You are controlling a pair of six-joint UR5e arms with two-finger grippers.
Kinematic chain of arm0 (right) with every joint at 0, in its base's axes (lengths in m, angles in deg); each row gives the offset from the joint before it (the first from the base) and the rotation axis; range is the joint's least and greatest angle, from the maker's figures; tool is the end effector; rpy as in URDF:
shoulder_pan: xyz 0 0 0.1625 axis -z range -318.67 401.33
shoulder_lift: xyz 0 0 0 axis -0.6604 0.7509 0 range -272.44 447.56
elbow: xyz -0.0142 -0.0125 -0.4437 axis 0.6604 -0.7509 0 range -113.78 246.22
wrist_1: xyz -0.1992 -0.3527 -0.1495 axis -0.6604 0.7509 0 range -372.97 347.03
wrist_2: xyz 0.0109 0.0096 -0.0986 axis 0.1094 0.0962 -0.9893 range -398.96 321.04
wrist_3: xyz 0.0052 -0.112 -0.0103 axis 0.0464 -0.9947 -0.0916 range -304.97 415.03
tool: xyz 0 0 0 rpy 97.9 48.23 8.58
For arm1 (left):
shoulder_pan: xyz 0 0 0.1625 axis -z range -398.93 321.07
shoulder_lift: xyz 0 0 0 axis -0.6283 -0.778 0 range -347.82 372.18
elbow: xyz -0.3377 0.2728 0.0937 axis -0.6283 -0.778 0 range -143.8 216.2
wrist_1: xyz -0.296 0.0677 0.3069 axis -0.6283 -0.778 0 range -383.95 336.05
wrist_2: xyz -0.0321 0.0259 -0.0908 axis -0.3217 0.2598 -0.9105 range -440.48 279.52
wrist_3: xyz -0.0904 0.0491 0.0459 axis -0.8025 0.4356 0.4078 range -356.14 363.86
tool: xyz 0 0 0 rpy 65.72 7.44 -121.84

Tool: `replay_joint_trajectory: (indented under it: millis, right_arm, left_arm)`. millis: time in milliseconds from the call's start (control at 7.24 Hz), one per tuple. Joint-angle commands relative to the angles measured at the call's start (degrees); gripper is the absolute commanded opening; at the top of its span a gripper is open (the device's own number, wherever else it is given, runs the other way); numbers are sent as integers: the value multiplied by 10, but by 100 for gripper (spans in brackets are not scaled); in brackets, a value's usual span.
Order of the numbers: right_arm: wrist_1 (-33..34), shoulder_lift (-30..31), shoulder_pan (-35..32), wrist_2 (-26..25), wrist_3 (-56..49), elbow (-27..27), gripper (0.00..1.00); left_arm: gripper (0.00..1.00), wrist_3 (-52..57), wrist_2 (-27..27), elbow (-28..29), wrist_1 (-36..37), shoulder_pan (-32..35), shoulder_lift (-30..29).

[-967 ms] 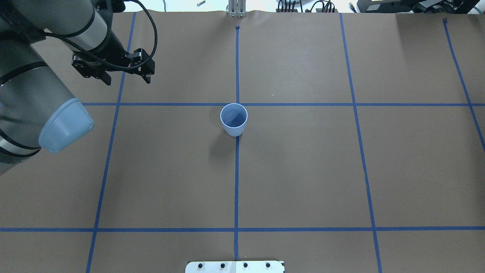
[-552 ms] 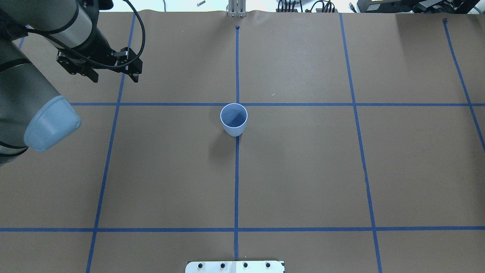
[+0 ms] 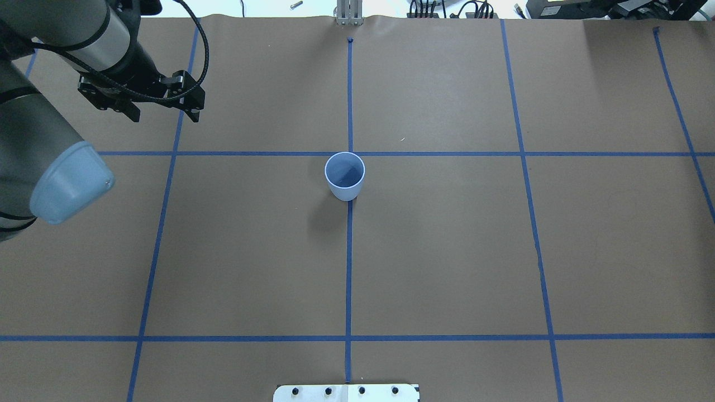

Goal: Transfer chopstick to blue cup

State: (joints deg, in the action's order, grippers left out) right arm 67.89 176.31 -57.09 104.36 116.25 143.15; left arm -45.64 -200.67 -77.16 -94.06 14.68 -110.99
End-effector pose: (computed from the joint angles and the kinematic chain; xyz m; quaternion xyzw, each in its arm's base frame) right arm 0.1169 -0.4963 0.7624 -0.2181 -0.3926 0.5187 0.7275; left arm 0.2989 -0.5346 0.2104 0.0537 0.3877 -0.0233 0.9199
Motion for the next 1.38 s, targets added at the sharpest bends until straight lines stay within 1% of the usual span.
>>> replay_joint_trajectory:
  millis: [0,138,276,414,552,691,829,967,1243]
  right_arm:
    - [-5,18,1,6,0,8,100]
    - [-4,18,1,6,2,11,99]
    - [-4,18,1,6,3,10,93]
    - [-4,18,1,7,3,10,68]
    - [-5,19,1,6,1,10,34]
    - [-5,18,1,5,0,10,23]
    - [-6,18,1,4,-1,11,2]
    - [-17,19,1,4,-2,16,0]
    - [-16,33,-2,-1,1,45,0]
  left_arm:
    - [99,6,0,-13,25,14,-1]
    - [99,12,0,-15,30,14,-1]
    - [99,12,-1,-15,30,14,-1]
    - [99,12,-1,-15,30,14,-1]
    - [99,12,0,-15,30,15,-1]
    - [99,12,-1,-15,30,16,-1]
    - [99,12,-1,-15,30,15,-1]
    - [99,12,-1,-15,31,15,-2]
    - [99,12,-1,-15,31,17,-1]
